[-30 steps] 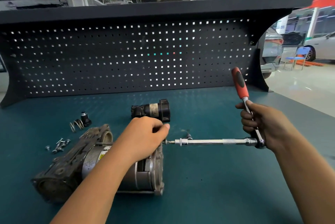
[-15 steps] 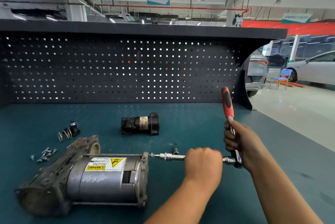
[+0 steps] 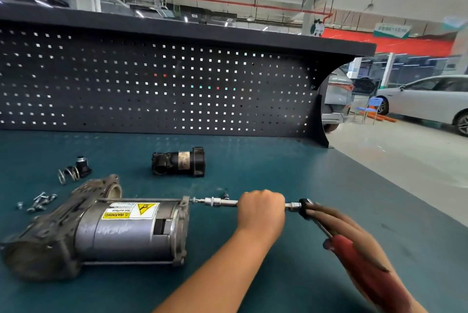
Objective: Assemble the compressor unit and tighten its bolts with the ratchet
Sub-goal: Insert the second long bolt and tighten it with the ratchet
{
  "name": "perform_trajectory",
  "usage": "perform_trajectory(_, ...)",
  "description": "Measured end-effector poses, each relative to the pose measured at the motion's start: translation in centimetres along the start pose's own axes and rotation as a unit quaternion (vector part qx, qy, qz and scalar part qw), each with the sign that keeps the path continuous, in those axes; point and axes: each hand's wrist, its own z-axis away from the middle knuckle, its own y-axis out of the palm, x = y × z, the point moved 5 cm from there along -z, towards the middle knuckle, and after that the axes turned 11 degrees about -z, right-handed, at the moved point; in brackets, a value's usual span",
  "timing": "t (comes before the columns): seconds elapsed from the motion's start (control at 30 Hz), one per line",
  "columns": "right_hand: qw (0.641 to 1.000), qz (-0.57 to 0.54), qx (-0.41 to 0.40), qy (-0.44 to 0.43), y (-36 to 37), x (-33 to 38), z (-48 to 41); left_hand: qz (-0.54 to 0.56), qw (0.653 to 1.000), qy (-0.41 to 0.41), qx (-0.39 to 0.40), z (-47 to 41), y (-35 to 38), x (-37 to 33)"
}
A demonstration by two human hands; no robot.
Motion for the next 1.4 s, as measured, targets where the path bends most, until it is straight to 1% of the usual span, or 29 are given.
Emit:
perform_trajectory(0.03, 1.000, 0.025, 0.002, -0.015, -0.1, 0.0, 0.3, -0.002, 1.000, -0.008, -0.013, 0.0, -0.1, 0.1)
perform_trajectory(0.1, 0.999, 0.038, 0.007, 0.000, 0.1, -0.2, -0.4, 0.021, 0.999, -0.014, -0.024, 0.1, -0.2, 0.1)
perform_trajectory(0.13, 0.999, 0.038, 0.026, 0.013, 0.2, -0.8, -1.2, 0.024, 0.999, -0.014, -0.028, 0.2, -0.3, 0.1)
perform_trajectory(0.17, 0.998, 0.022, 0.039, 0.042, 0.4, -1.4, -2.0, 0.029, 0.999, -0.015, -0.034, 0.2, -0.5, 0.2)
perform_trajectory(0.2, 0.995, -0.035, 0.052, 0.081, 0.5, -1.9, -2.8, 0.032, 0.999, -0.016, -0.037, 0.2, -0.6, 0.3)
perform_trajectory(0.23, 0.989, -0.101, 0.049, 0.093, 0.6, -2.2, -3.0, 0.031, 0.999, -0.017, -0.037, 0.3, -0.7, 0.4)
perform_trajectory(0.27, 0.984, -0.146, 0.032, 0.095, 0.8, -2.2, -3.4, 0.029, 0.999, -0.018, -0.033, 0.4, -0.6, 0.4)
perform_trajectory(0.3, 0.981, -0.164, 0.009, 0.104, 0.8, -2.3, -3.9, 0.025, 0.999, -0.016, -0.030, 0.4, -0.5, 0.3)
perform_trajectory(0.33, 0.976, -0.186, 0.003, 0.112, 0.9, -2.6, -4.1, 0.023, 0.999, -0.016, -0.028, 0.4, -0.4, 0.3)
perform_trajectory(0.43, 0.984, -0.130, -0.066, 0.103, 1.3, -2.8, -5.2, 0.020, 0.999, -0.016, -0.020, 0.4, -0.3, 0.4)
perform_trajectory(0.5, 0.983, -0.093, -0.102, 0.120, 1.8, -3.4, -6.2, 0.011, 1.000, -0.016, -0.020, 0.5, -0.4, 0.4)
perform_trajectory(0.53, 0.979, -0.092, -0.117, 0.138, 2.1, -3.8, -6.5, 0.008, 1.000, -0.018, -0.018, 0.6, -0.3, 0.3)
perform_trajectory(0.63, 0.954, -0.143, -0.154, 0.214, 2.6, -5.3, -6.9, -0.036, 0.998, -0.052, 0.011, 1.4, -0.7, -0.2)
perform_trajectory(0.73, 0.937, -0.176, -0.139, 0.269, 2.9, -6.3, -6.6, -0.037, 0.997, -0.058, -0.043, 1.4, -0.4, -1.5)
perform_trajectory(0.77, 0.937, -0.186, -0.125, 0.268, 2.9, -6.2, -6.6, -0.020, 0.997, -0.057, -0.053, 1.0, -0.2, -1.7)
perform_trajectory(0.83, 0.944, -0.203, -0.101, 0.238, 2.5, -5.9, -6.3, 0.012, 0.997, -0.066, -0.034, 0.4, -0.4, -1.5)
perform_trajectory(0.9, 0.954, -0.221, -0.078, 0.187, 2.1, -5.0, -5.7, 0.022, 0.997, -0.072, -0.030, 0.0, -0.5, -1.2)
perform_trajectory(0.97, 0.956, -0.252, -0.051, 0.140, 1.7, -4.4, -5.1, 0.043, 0.996, -0.076, -0.022, -0.2, -0.5, -1.1)
perform_trajectory(1.0, 0.958, -0.256, -0.050, 0.120, 1.4, -4.1, -4.8, 0.045, 0.996, -0.076, -0.019, -0.3, -0.5, -1.0)
perform_trajectory(1.07, 0.965, -0.234, -0.073, 0.090, 0.7, -3.9, -4.2, 0.041, 0.996, -0.079, -0.014, -0.6, -0.6, -0.9)
perform_trajectory(1.17, 0.973, -0.204, -0.076, 0.072, 0.6, -3.7, -3.5, 0.045, 0.995, -0.089, -0.019, -1.0, -1.1, -0.5)
perform_trajectory(1.27, 0.979, -0.173, -0.067, 0.084, 0.7, -3.9, -3.4, 0.052, 0.994, -0.096, -0.025, -1.2, -1.5, -0.4)
perform_trajectory(1.4, 0.978, -0.170, -0.081, 0.088, 0.5, -4.1, -3.6, 0.050, 0.994, -0.097, -0.025, -1.3, -1.1, -0.4)
